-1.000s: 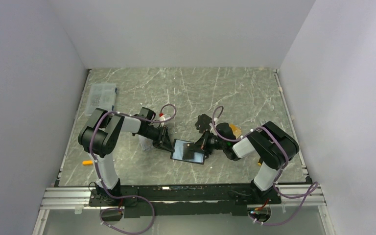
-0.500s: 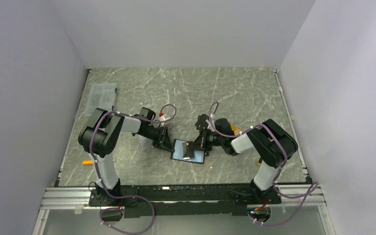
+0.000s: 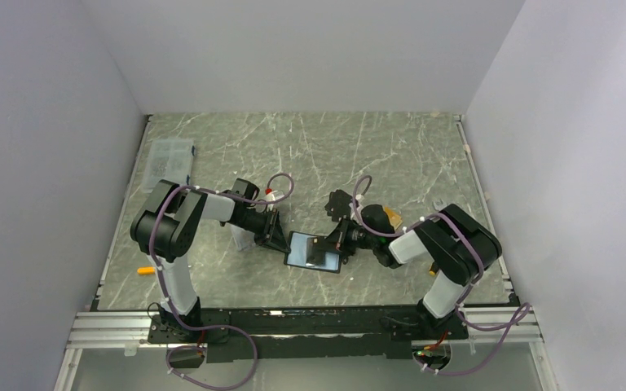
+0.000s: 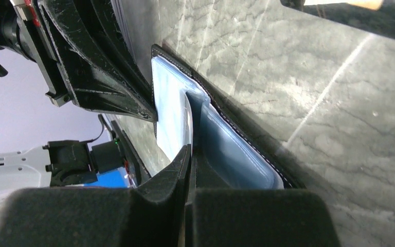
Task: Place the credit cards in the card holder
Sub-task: Insert the credit card into the card holder.
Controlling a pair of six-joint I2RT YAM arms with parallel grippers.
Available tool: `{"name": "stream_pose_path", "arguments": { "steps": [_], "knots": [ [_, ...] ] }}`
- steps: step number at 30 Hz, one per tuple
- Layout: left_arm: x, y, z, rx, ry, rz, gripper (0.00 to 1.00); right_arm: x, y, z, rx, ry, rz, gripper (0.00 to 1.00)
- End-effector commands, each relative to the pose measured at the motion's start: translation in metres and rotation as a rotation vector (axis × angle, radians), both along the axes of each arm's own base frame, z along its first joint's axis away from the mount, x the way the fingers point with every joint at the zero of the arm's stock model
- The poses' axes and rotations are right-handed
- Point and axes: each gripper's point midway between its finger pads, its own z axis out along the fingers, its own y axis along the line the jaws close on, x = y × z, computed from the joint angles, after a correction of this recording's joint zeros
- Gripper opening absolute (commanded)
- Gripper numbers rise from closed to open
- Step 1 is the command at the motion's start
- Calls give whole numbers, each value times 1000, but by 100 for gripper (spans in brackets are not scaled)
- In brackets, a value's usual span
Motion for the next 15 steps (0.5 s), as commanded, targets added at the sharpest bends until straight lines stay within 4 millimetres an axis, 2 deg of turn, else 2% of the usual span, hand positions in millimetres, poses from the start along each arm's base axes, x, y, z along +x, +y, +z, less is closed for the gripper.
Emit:
{"name": "stream_pose_path", "arguments": {
  "steps": [1, 9, 15],
  "knots": [
    [-5, -5, -1, -19, -2, -26, 17, 3, -17, -21, -94, 17, -111, 0],
    [-5, -7, 1, -18, -9, -32, 17, 5, -9, -22, -91, 19, -117, 0],
    [-6, -7, -1, -15, -4, -30, 17, 3, -12, -25, -99, 32, -139, 0]
  ]
}}
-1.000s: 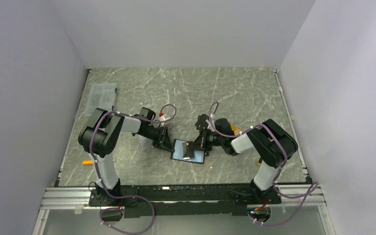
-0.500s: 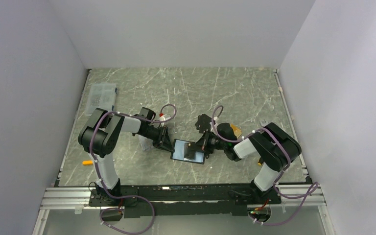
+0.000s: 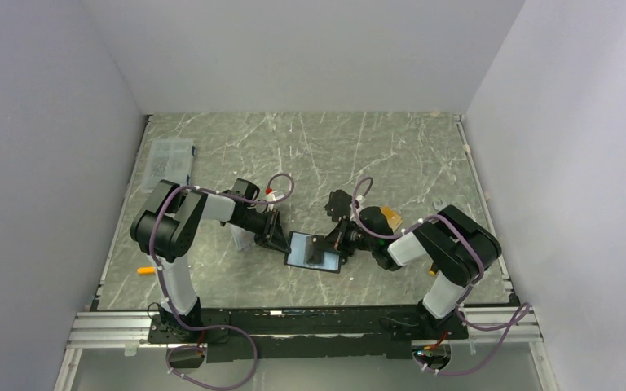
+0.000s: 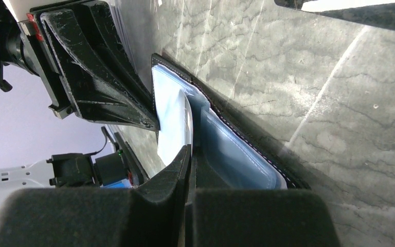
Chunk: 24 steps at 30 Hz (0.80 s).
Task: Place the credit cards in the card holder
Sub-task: Insert the credit card into the card holder.
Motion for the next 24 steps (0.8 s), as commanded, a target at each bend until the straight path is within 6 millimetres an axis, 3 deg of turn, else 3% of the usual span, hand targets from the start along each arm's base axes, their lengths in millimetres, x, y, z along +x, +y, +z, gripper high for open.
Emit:
{"name": "stream_pose_path", "arguments": {
  "steps": [1, 7, 12, 17, 24],
  "knots": [
    [-5, -6, -1, -12, 0, -27, 17, -1, -15, -27, -99, 32, -75, 0],
    [-6, -7, -1, -10, 4, -26, 17, -7, -18, -29, -130, 42, -86, 0],
    [-6, -6, 0, -9, -2, -27, 17, -12, -26, -34, -297, 53, -47, 26],
    [-5, -6, 0, -11, -5, -24, 17, -19, -33, -30, -449, 48, -14, 42],
    [-3, -4, 1, -11, -9, -16, 17, -28, -35, -33, -627, 54, 32, 45]
  ]
}}
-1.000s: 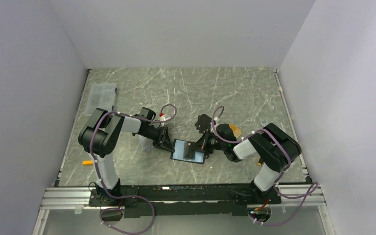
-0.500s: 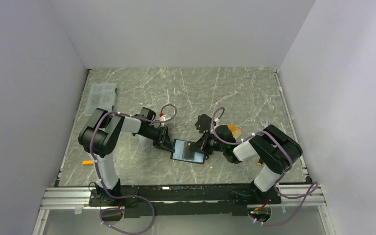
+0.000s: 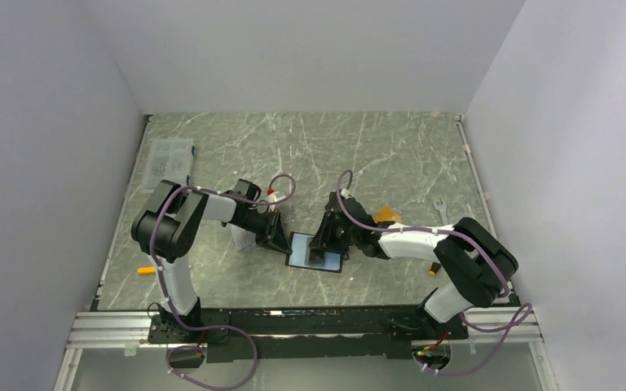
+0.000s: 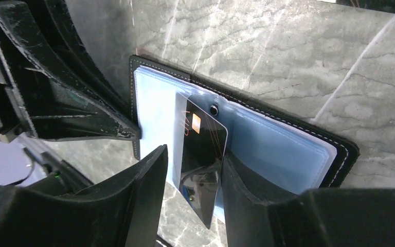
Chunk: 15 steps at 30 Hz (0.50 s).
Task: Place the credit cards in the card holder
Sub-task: Insert the credit card into the card holder.
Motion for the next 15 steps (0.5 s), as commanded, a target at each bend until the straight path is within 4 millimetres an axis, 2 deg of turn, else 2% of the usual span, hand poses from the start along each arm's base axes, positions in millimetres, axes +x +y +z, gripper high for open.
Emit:
{"name": "stream_pose_path", "arguments": {
  "steps": [1, 9, 15],
  "knots": [
    [0, -1, 1, -14, -16, -8, 17, -28, -39, -40, -329, 95, 26, 46],
    [1, 0, 1, -13, -18, -5, 17, -40, -39, -47, -456, 113, 93, 58],
    [5, 3, -1, -7, -17, 7, 17, -49, -37, -40, -509, 139, 168, 64]
  ]
}}
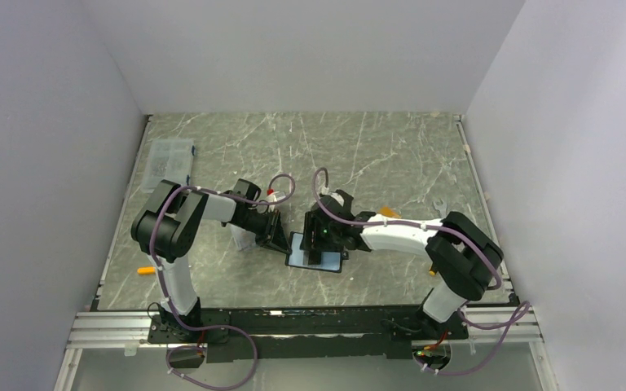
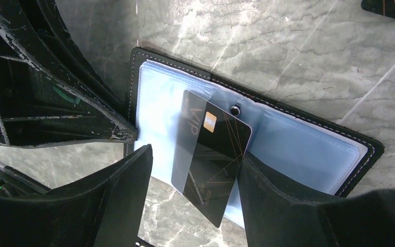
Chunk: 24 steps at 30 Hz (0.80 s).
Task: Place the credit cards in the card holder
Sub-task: Insert the credit card into the card holder.
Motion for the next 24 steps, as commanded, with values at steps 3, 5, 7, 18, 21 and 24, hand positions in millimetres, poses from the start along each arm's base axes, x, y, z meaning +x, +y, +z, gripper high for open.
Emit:
{"name": "stream_pose_path", "arguments": {
  "steps": [3, 5, 7, 18, 21, 24],
  "knots": [
    [6, 5, -2, -7, -17, 13, 17, -46, -50, -34, -276, 180, 80, 65],
    [9, 7, -4, -8, -11, 23, 17, -51, -51, -32, -272, 197, 91, 65],
    [12, 11, -8, -3, 0, 37, 17, -59, -51, -31, -260, 229, 112, 65],
    [15, 13, -6, -6, -10, 51, 17, -69, -56, -26, -256, 257, 139, 65],
    [14, 11, -3, -16, -13, 43, 17, -66, -57, -22, -287, 255, 134, 66],
    [11, 5, 4, -35, -39, 15, 17, -64, -55, -20, -342, 251, 146, 84]
  ]
}}
